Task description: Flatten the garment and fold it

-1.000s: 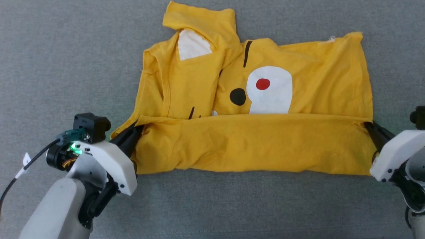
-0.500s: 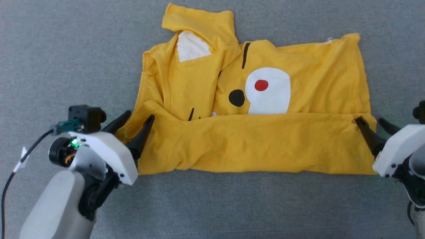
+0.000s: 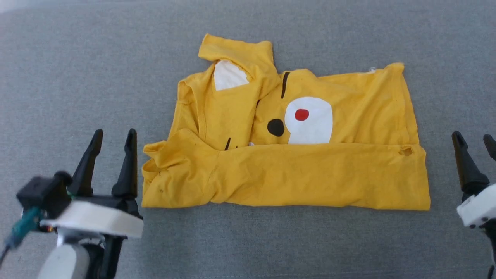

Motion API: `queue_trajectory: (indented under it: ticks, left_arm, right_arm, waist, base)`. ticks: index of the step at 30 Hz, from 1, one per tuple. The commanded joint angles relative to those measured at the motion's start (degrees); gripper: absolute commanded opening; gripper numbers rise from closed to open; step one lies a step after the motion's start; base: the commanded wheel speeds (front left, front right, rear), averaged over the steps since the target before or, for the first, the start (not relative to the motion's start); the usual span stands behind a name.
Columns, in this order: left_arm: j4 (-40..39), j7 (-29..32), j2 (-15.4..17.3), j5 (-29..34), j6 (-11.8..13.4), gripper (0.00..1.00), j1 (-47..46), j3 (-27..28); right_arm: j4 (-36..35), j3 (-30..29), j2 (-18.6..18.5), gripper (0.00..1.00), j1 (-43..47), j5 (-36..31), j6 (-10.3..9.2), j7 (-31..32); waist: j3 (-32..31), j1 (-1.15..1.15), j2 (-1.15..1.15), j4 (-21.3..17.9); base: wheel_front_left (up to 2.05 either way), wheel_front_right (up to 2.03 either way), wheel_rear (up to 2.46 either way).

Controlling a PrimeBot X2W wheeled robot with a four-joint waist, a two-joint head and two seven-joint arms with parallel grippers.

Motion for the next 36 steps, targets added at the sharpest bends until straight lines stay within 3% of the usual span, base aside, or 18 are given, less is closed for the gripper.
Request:
queue_trajectory:
  ticks: [1,5,12,19,27,36]
  left_arm:
    - [-0.64,-2.28,-0.79,0.73,0.33,1.0,1.57,0.23]
    - [-1.4,-7.38,-2.62,4.08,0.87,1.0,5.2,0.64]
    - [-2.07,-8.35,-9.05,9.49,-0.14,1.0,10.14,2.15]
    - [0.82,-8.37,-13.59,12.05,-3.12,1.0,14.55,5.05]
    - [2.95,-6.87,-11.86,13.65,-4.88,1.0,14.11,6.24]
    - [5.63,9.07,-8.28,9.66,-7.15,1.0,8.48,4.41]
  right_arm:
    - [-0.85,0.06,0.98,1.0,1.27,-0.9,-0.11,-1.93]
    - [-2.13,0.69,3.54,1.0,4.17,-4.16,-0.11,-10.34]
    - [1.27,2.73,5.35,1.0,8.86,-8.99,-0.11,-26.91]
    - [8.76,3.5,5.44,1.0,11.67,-7.73,-0.11,-33.36]
    - [10.33,2.72,5.45,1.0,10.99,-8.47,-0.11,-34.5]
    - [11.06,2.9,5.45,1.0,9.93,-8.0,-0.11,-34.62]
  waist:
    - [-1.34,0.0,0.0,0.2]
    - [-2.74,0.0,0.0,0.2]
    - [-5.68,0.0,0.0,0.35]
    - [-8.44,0.0,0.0,0.3]
    - [-8.97,0.0,0.0,0.03]
    - [-6.35,0.0,0.0,-0.11]
  base:
    - [0.0,0.0,0.0]
    - [0.0,0.0,0.0]
    - [0.0,0.0,0.0]
    - [0.0,0.0,0.0]
    - [0.0,0.0,0.0]
    - [0.0,0.0,0.0]
